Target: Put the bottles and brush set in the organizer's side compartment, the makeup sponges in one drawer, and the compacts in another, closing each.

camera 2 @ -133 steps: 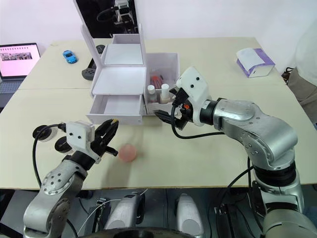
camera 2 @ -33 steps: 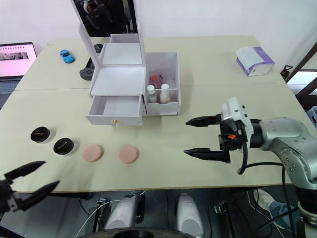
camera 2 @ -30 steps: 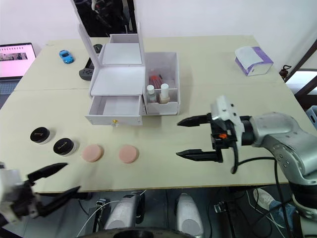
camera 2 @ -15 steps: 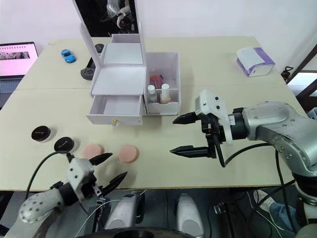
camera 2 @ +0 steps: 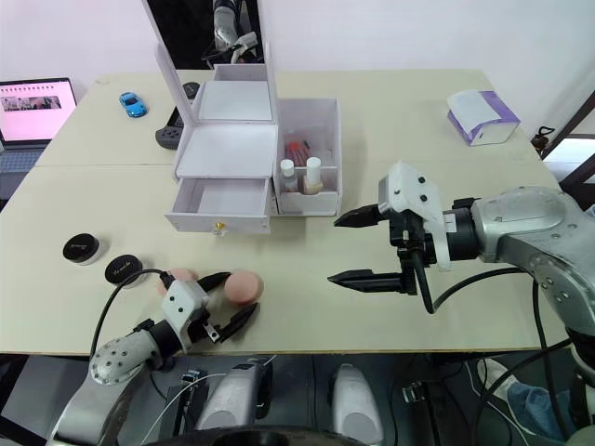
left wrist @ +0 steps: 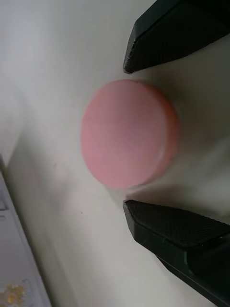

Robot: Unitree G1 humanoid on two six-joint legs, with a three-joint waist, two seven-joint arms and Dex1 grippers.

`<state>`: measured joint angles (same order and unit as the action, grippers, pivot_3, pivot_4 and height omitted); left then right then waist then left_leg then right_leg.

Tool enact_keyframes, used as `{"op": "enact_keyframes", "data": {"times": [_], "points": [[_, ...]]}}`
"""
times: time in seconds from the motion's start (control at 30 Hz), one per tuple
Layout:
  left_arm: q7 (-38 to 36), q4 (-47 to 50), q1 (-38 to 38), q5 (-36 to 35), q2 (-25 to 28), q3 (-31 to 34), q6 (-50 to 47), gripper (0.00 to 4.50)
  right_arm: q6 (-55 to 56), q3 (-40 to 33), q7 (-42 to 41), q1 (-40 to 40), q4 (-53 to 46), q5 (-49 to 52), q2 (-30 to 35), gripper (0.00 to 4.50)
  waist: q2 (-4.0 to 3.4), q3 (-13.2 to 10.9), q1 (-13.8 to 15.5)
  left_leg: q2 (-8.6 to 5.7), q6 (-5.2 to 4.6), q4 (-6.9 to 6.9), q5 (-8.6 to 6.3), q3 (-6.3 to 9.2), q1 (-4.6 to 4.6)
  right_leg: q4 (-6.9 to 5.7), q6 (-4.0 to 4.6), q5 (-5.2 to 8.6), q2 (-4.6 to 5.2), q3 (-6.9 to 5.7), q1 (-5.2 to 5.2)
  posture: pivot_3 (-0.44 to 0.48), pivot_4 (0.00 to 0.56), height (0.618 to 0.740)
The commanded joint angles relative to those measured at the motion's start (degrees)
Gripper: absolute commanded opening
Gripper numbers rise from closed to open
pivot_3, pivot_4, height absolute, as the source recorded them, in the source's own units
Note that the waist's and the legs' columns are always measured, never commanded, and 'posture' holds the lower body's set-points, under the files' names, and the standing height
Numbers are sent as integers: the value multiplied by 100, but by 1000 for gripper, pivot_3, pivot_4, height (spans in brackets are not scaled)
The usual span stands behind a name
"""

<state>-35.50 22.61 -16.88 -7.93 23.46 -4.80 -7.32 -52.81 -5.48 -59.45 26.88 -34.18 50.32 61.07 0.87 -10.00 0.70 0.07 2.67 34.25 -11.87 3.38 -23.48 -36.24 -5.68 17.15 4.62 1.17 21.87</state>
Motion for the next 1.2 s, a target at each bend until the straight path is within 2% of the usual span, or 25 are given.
{"op": "enact_keyframes", "data": {"times": [0.03, 0.07, 0.13, 0.23, 0.47, 0.53, 0.7, 0.77, 0.9, 0.97, 1.07, 1.2], "points": [[53, 25, 80, -2, -64, -149, 39, 4429, 21, -200, 31, -8, -127, 88, 79, 4500, 0, 0, 0, 0, 0, 0, 0, 0, 0, 0, -1, 0, 1, 1, 0, 0, 150, 740], [79, 4, 101, -29, -89, -161, 10, 4429, 25, -197, 39, -13, -132, 86, 77, 4500, 0, 0, 0, 0, 0, 0, 0, 0, 0, 0, -1, -1, 0, 0, 0, 0, 150, 740], [108, -8, 104, -63, -111, -167, -8, 3904, 38, -196, 50, -9, -129, 76, 74, 4500, 0, 0, 0, 0, 0, 0, 0, 1, 0, 0, -4, -2, 0, 0, 0, 0, 150, 740], [146, 19, 83, -49, -107, -153, -41, 2671, 42, -209, 50, -24, -128, 87, 85, 4500, -2, 1, -2, 0, 0, 0, 0, 1, 1, 0, -8, -5, -2, 0, 0, 0, 150, 740], [231, 321, 22, -72, 16, -47, -345, 2671, 94, -206, 18, -80, -145, 75, 85, 4500, -2, 1, -7, 0, 0, 1, 0, 1, 1, 0, -15, -8, -3, 0, -1, 0, 150, 740], [102, 601, -2, -358, 138, 141, -523, 2671, 132, -192, 3, -96, -152, 75, 59, 4500, -2, 1, -9, 1, 0, 1, 0, 1, 2, -1, -15, -8, -4, 0, -1, 0, 150, 740], [-543, 1746, -457, -1554, 633, 856, -679, 2671, 273, -115, -119, -107, -107, 53, 12, 4500, -2, 1, -9, 3, 0, 1, 0, 1, 2, -2, -10, -5, -4, 0, 0, 0, 150, 740], [-610, 2274, -791, -2650, 754, 1399, -1015, 2671, 362, -37, -209, -86, -61, 20, -32, 4500, -2, 1, -26, 6, 0, 1, 0, -2, 2, 0, -9, -5, -2, 2, -1, 0, 150, 740], [-626, 2721, -1127, -3871, 1154, 2459, -1349, 2671, 585, 201, -345, 1, 102, -161, -165, 4500, -6, 3, -10, 30, 0, 6, 0, -3, 6, -1, -6, -5, -11, 1, -6, 0, 150, 740], [-457, 2726, -992, -4363, 1294, 2913, -1410, 2671, 695, 340, -390, 74, 179, -259, -265, 4500, -8, 3, 1, 31, 0, 9, 0, -2, 9, -1, -3, -6, -16, -2, -9, 0, 150, 740], [-236, 2503, -646, -4594, 1560, 3319, -1559, 2671, 772, 459, -441, 122, 244, -350, -361, 4500, -7, 4, 1, 26, 0, 14, 0, -1, 9, -1, -1, -7, -17, -6, -13, 0, 150, 740], [809, 1770, 510, -5037, 2213, 3376, -2530, 2671, 811, 530, -501, 139, 269, -365, -446, 4500, -7, 3, 6, 23, 0, 16, 0, 4, 9, -1, -3, -8, -21, -9, -16, 0, 150, 740]]}}
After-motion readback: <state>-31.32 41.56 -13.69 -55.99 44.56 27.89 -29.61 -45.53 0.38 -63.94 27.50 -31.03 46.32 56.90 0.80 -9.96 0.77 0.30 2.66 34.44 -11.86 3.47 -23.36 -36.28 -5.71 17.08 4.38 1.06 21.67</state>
